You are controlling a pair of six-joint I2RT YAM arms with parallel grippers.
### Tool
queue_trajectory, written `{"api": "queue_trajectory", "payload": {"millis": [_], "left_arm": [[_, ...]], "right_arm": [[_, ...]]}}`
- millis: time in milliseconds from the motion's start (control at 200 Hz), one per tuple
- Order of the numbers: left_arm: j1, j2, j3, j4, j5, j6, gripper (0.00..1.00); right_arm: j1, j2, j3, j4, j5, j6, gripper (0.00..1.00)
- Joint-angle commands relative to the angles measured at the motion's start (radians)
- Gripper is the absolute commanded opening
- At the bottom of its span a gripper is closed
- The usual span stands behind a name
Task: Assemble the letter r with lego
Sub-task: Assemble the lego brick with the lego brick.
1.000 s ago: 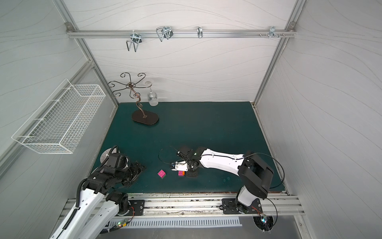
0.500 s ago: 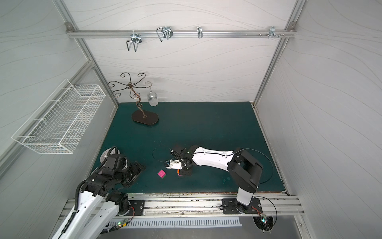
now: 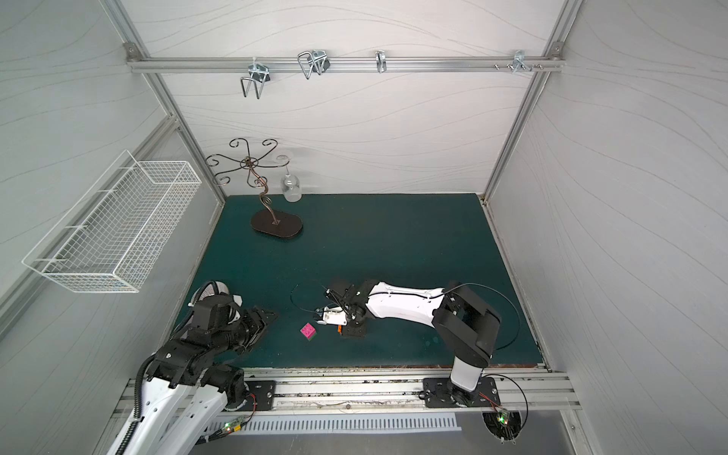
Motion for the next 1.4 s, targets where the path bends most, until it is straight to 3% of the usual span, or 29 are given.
{"api": "queue_trajectory", "payload": {"millis": [0,175,1015,1235,1395], "left_arm": [[-0.003,-0.053,0.028,0.084,0.024,-0.017,0.6],[-0.003,-0.108,0.021,0.109,0.033,-0.027,0.59],[-0.003,-0.092,0.023,0.195,0.112,0.005,0.65],[-0.003,-0.112,0.024,0.3,0.196,0.042,0.46],[-0.008,-0.165,0.001,0.406,0.246,0.019,0.21]], "right_arm": [[0.007,0.011,-0.025,-0.018,0.001,0.004,0.0],[0.007,0.027,-0.013,-0.045,-0.002,-0.018,0.0],[-0.047,0.004,-0.026,-0.104,-0.072,-0.069,0.0],[-0.053,0.026,-0.006,-0.13,-0.073,-0.089,0.0],[-0.049,0.047,0.007,-0.141,-0.077,-0.087,0.0]]}}
